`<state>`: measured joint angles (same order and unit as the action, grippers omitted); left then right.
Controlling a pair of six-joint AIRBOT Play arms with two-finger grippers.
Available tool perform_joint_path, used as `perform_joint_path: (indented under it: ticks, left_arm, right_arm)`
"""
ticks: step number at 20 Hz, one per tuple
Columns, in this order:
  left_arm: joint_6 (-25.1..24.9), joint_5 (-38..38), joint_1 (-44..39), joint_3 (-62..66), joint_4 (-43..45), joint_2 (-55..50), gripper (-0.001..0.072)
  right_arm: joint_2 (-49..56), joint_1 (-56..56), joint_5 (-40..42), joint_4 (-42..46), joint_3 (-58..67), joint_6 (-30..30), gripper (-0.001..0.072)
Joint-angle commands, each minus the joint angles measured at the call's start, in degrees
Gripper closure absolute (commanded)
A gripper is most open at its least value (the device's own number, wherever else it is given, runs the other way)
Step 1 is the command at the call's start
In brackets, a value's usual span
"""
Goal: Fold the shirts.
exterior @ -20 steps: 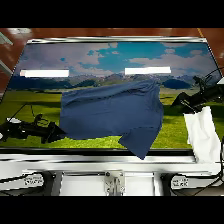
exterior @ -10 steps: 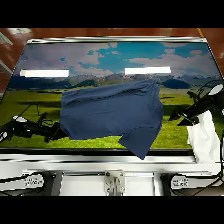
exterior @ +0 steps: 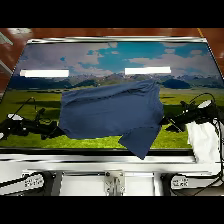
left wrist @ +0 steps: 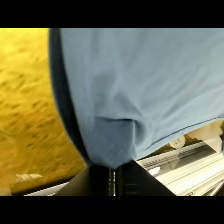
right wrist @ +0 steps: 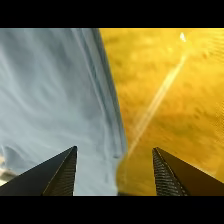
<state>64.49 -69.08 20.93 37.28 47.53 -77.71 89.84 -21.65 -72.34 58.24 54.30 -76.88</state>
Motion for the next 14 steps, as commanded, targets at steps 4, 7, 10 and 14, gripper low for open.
perform_joint_path:
  ticks: [4, 7, 10, 14]
  left_arm:
    - [-0.17, -0.42, 0.00, 1.75, -2.19, 0.31, 0.0670]
    - [-0.28, -1.09, 0.02, 2.32, -2.40, 0.61, 0.0671]
    - [-0.57, -3.34, 0.00, 8.52, -2.36, 4.70, 0.0672]
    - [1.33, -2.71, 0.00, 32.00, -3.10, 16.22, 0.0672]
  right_arm:
    - [2.54, 4.92, 3.37, -0.90, -1.05, 0.48, 0.0230]
    - [2.08, 5.75, 2.80, -1.40, 0.68, 1.01, 0.0654]
    - [-3.02, 5.75, -0.50, -1.40, 7.63, 4.57, 0.0655]
    - [-17.29, 5.75, -0.74, -4.11, 25.22, 10.36, 0.0655]
